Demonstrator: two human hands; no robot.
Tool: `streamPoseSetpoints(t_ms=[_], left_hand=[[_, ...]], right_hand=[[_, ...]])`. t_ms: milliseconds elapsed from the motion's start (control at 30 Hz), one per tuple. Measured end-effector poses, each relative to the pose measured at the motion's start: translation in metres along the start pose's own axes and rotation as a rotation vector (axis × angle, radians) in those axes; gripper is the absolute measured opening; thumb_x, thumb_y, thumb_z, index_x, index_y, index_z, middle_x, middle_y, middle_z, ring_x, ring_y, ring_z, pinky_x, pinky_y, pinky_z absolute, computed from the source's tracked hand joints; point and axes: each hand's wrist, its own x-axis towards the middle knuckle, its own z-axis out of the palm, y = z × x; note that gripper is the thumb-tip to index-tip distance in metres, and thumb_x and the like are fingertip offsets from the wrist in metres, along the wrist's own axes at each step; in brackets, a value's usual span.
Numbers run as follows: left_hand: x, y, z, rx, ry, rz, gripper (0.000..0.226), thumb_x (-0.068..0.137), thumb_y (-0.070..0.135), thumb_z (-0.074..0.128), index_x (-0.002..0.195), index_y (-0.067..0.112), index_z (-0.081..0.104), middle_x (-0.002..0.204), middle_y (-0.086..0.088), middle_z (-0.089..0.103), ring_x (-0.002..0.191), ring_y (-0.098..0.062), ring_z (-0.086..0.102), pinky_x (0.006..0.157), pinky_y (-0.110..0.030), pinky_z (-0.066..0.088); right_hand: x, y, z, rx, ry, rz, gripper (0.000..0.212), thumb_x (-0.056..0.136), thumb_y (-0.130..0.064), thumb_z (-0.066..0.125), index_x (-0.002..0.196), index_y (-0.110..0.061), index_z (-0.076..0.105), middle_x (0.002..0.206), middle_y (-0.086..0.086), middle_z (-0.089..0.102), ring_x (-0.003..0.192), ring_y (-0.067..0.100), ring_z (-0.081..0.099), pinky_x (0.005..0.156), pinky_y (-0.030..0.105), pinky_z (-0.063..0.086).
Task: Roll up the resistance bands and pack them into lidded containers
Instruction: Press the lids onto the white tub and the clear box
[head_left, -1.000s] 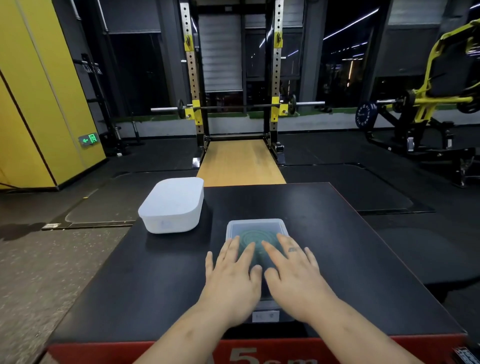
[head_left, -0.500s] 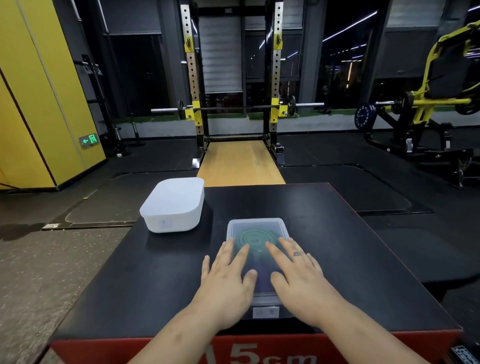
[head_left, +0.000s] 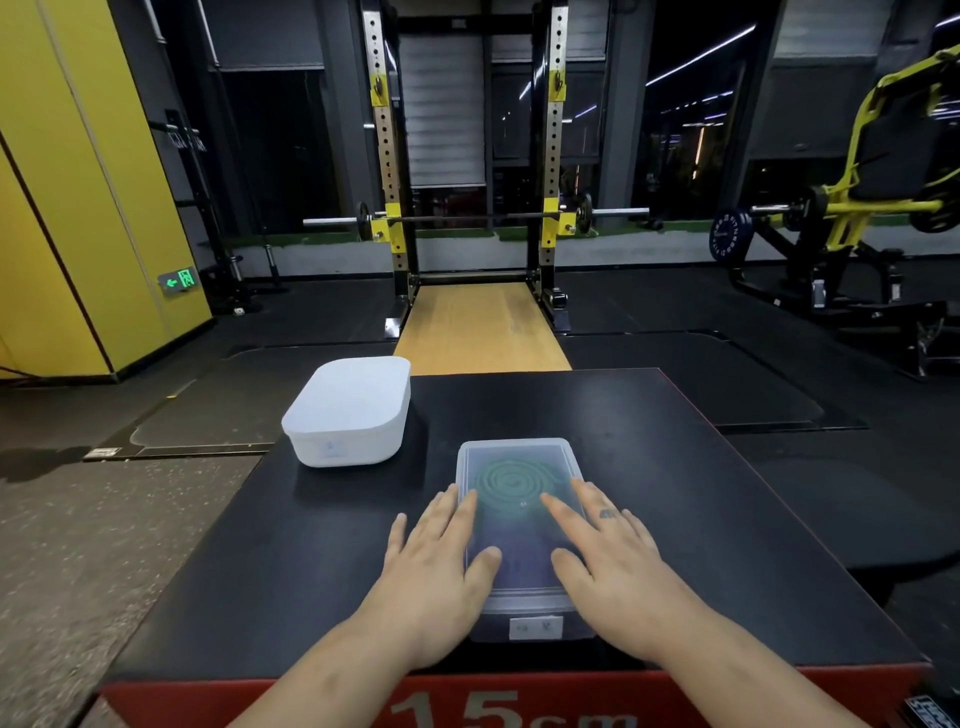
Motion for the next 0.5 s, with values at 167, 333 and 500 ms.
streamPoseSetpoints(t_ms=[167,333,500], left_hand=[[0.005,-0.001,-0.005,0.059,0.014,0.019,0.072,0.104,0.060,0.019,0.163,0.029,-0.006,0.168,0.009,-0.021,0.150,0.000,-0.026,0.125,-0.042,-0.015],[0.009,0.002,-0.006,0.062,-0.016,0.051,0.082,0.099,0.069,0.024,0.163,0.027,-0.006,0.166,0.009,-0.027,0.146,0.001,-0.033,0.125,-0.037,-0.016],[0.021,0.008,-0.003,0.080,-0.005,0.050,0.083,0.100,0.067,0.024,0.163,0.024,-0.007,0.167,0.005,-0.027,0.146,-0.001,-0.031,0.125,-0.036,-0.015]], right_hand=[[0.000,0.000,-0.003,0.011,0.016,0.004,0.061,0.106,-0.046,0.027,0.163,-0.042,0.005,0.172,-0.007,-0.012,0.156,0.004,-0.018,0.129,0.039,-0.008],[-0.006,-0.005,-0.005,0.008,0.008,0.021,0.063,0.105,-0.055,0.028,0.163,-0.042,0.005,0.172,-0.006,-0.013,0.156,0.006,-0.018,0.128,0.038,-0.008],[0.005,0.005,-0.001,-0.010,0.023,0.030,0.070,0.101,-0.064,0.031,0.163,-0.043,0.005,0.172,-0.007,-0.012,0.157,0.006,-0.014,0.129,0.039,-0.007]])
